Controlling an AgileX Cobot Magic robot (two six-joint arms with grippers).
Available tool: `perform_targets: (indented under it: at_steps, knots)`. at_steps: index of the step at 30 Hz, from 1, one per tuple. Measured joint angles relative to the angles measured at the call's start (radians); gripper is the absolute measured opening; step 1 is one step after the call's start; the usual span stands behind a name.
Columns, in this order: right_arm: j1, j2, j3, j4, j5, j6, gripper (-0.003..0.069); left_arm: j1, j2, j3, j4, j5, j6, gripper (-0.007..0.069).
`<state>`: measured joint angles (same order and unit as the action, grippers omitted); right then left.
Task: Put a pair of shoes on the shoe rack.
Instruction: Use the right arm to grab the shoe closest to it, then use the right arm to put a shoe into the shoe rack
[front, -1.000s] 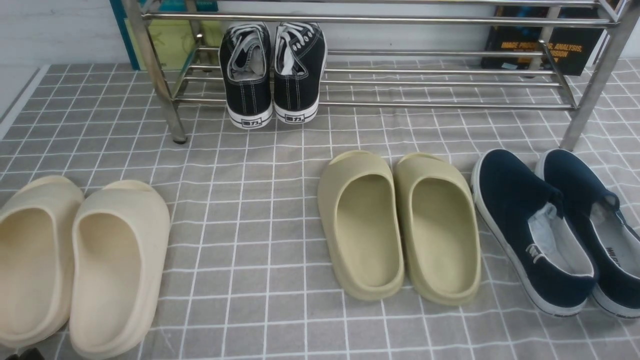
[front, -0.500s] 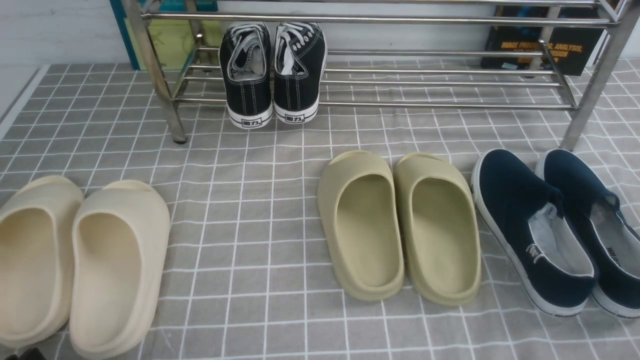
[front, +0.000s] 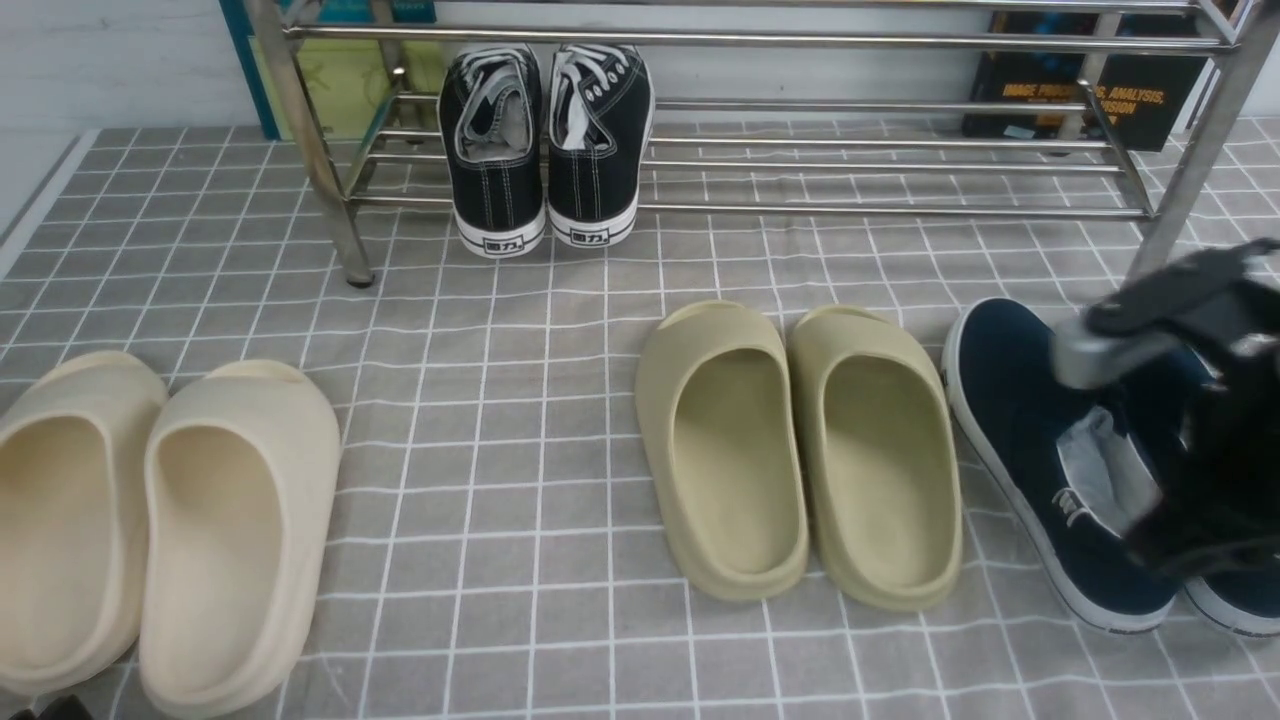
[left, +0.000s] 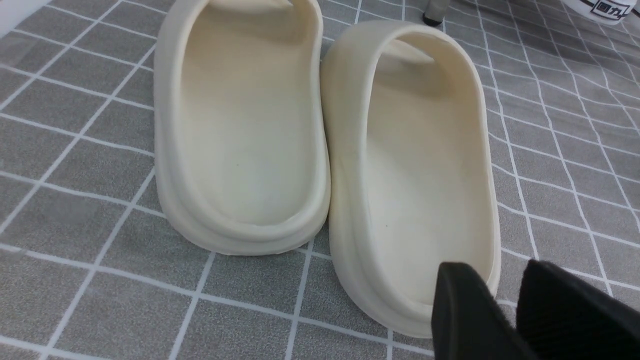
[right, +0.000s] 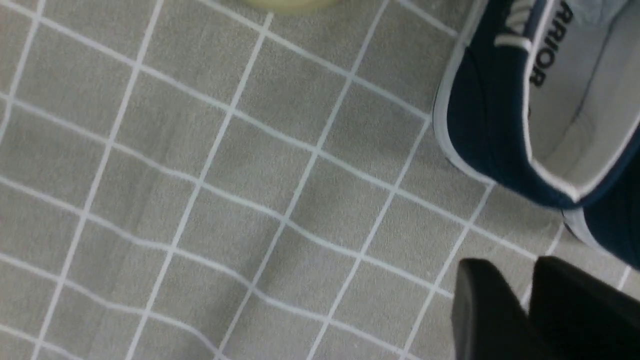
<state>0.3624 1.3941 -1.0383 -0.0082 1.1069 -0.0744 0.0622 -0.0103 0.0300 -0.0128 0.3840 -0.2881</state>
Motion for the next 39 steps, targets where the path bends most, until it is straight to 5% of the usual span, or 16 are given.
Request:
perform_targets:
  at_steps: [6,10,14,20,39]
  knots:
    - [0.001,0.134,-0.005,-0.061,-0.108,0.055,0.0443,0.0,0.0,0.0,0.0,0.0,0.0,0.0186]
    - [0.001,0.198,-0.005,-0.081,-0.135,0.06,0.0467,0.0,0.0,0.0,0.0,0.0,0.0,0.0186]
    - [0.001,0.268,-0.005,-0.083,-0.161,0.062,0.0387,0.0,0.0,0.0,0.0,0.0,0.0,0.0188]
    - [0.002,0.307,-0.014,-0.095,-0.171,0.062,0.0062,0.0,0.0,0.0,0.0,0.0,0.0,0.0197]
    - [0.004,0.257,-0.354,0.008,0.043,-0.02,0.0046,0.0,0.0,0.0,0.0,0.0,0.0,0.0206]
